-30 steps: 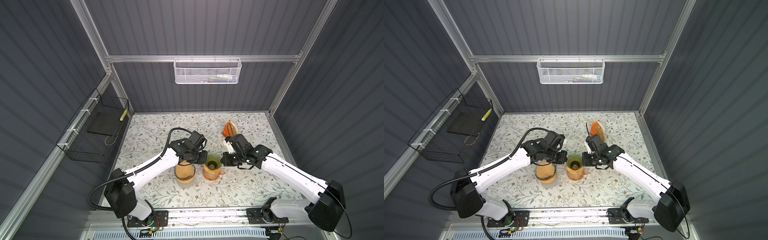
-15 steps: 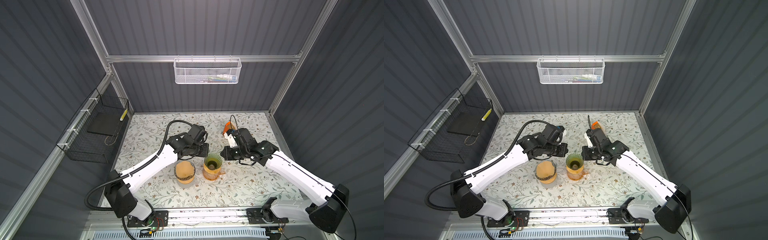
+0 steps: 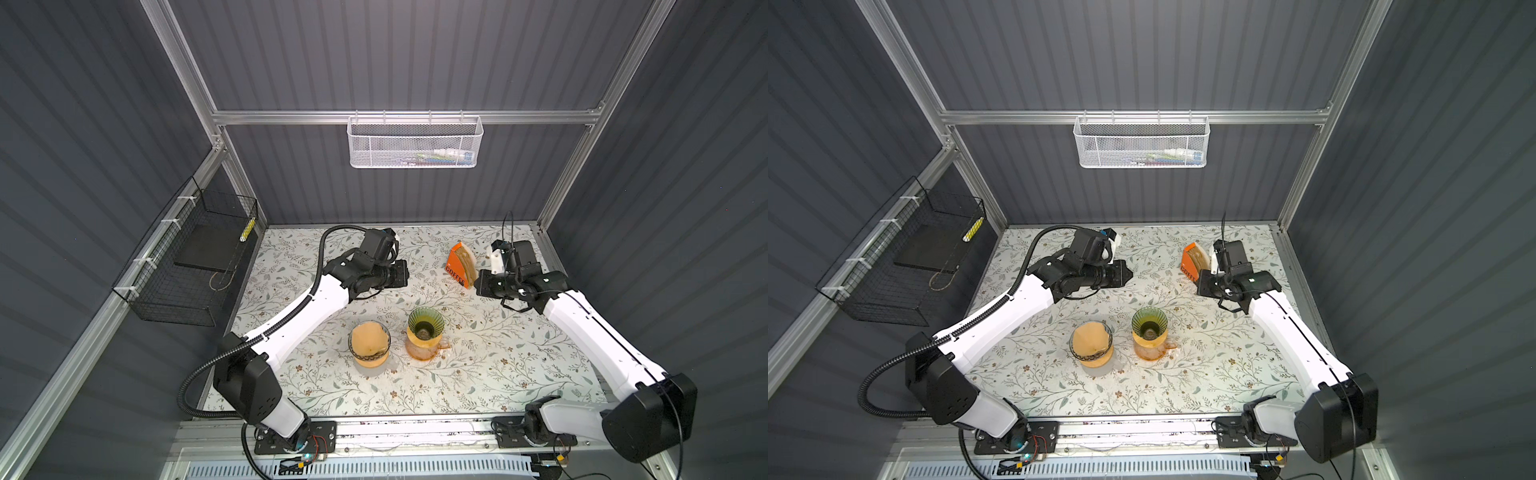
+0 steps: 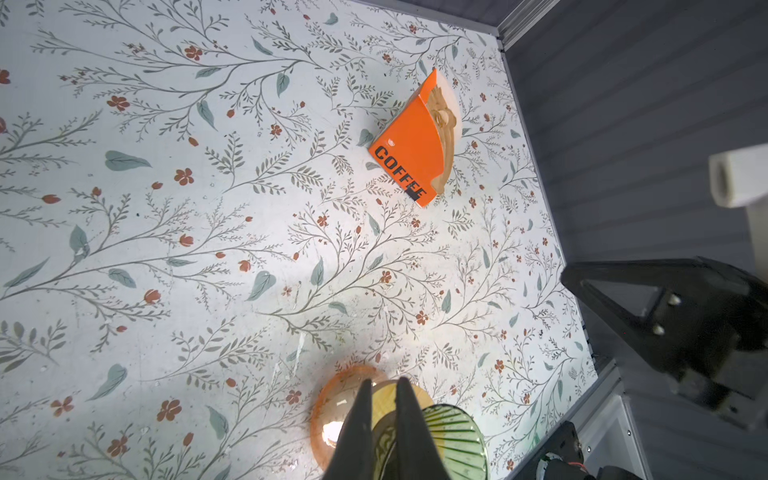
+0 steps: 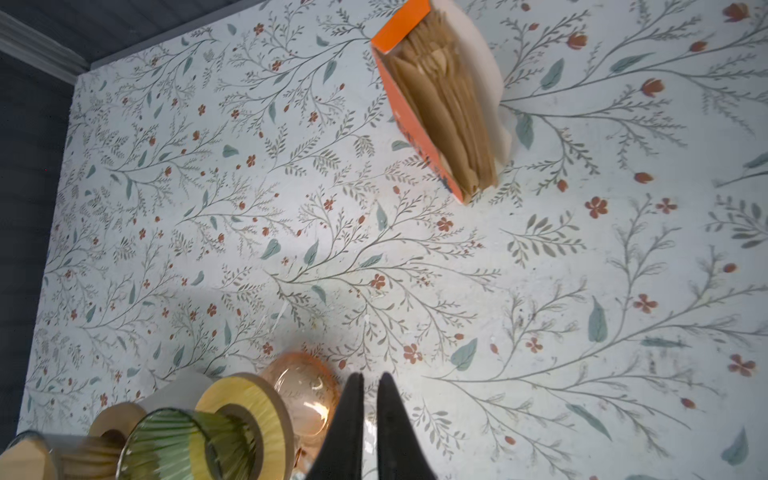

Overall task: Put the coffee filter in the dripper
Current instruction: 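Move the right gripper to the orange COFFEE filter box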

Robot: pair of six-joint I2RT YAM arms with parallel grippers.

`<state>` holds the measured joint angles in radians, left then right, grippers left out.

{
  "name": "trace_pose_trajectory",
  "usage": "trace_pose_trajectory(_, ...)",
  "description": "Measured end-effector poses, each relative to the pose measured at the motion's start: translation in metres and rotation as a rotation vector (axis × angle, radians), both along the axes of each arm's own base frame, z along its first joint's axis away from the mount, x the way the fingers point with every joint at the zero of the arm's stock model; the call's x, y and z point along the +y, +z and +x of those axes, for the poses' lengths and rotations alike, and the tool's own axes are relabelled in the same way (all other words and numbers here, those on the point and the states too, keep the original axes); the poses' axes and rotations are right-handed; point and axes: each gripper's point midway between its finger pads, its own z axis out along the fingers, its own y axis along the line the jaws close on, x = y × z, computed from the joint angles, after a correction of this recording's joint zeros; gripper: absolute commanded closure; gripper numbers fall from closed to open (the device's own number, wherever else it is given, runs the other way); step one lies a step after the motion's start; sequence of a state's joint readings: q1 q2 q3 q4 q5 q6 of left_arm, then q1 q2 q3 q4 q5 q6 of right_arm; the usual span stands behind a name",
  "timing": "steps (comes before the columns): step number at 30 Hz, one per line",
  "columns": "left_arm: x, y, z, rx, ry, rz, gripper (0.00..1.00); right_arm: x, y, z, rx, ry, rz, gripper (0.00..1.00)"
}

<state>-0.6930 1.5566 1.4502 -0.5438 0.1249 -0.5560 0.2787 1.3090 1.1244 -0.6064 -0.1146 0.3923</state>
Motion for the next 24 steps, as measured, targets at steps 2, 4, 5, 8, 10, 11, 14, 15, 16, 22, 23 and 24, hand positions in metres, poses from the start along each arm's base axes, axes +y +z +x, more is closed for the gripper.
trace_pose_trajectory(2,-0.002,0.003,0.001,-0.011,0.0,-0.013,0.86,-0.007,-0.014,0.012,0.017,-0.013,-0.023,0.87)
trace_pose_trajectory(4,-0.002,0.004,0.001,-0.016,0.001,-0.019,0.86,-0.013,-0.031,0.022,0.047,-0.018,-0.045,0.86)
trace_pose_trajectory(5,-0.002,0.003,0.0,-0.017,0.001,-0.02,0.86,-0.017,-0.042,0.026,0.068,-0.02,-0.059,0.86)
trace_pose_trajectory(8,0.002,-0.005,-0.004,-0.007,0.002,-0.011,0.86,-0.027,-0.068,0.036,0.125,-0.032,-0.087,0.84)
trace_pose_trajectory(10,0.004,-0.012,-0.005,0.002,0.005,-0.005,0.86,-0.034,-0.082,0.041,0.152,-0.04,-0.102,0.8)
trace_pose_trajectory(11,0.005,-0.015,-0.005,0.006,0.01,-0.004,0.86,-0.036,-0.087,0.043,0.162,-0.043,-0.109,0.76)
trace_pose_trajectory(14,0.011,-0.025,-0.005,0.018,0.028,0.001,0.86,-0.04,-0.095,0.054,0.171,-0.04,-0.13,0.73)
trace_pose_trajectory(15,0.012,-0.027,-0.005,0.021,0.033,0.003,0.86,-0.04,-0.096,0.058,0.169,-0.038,-0.134,0.73)
trace_pose_trajectory(16,0.014,-0.029,-0.004,0.022,0.039,0.003,0.86,-0.039,-0.097,0.062,0.166,-0.035,-0.135,0.74)
trace_pose_trajectory(22,0.022,-0.03,0.005,0.018,0.066,0.001,0.87,-0.034,-0.106,0.084,0.158,-0.029,-0.13,0.78)
trace_pose_trajectory(23,0.023,-0.03,0.006,0.016,0.069,-0.001,0.87,-0.034,-0.108,0.086,0.161,-0.028,-0.13,0.79)
trace_pose_trajectory(24,0.024,-0.029,0.007,0.014,0.073,-0.002,0.87,-0.033,-0.112,0.089,0.165,-0.027,-0.13,0.79)
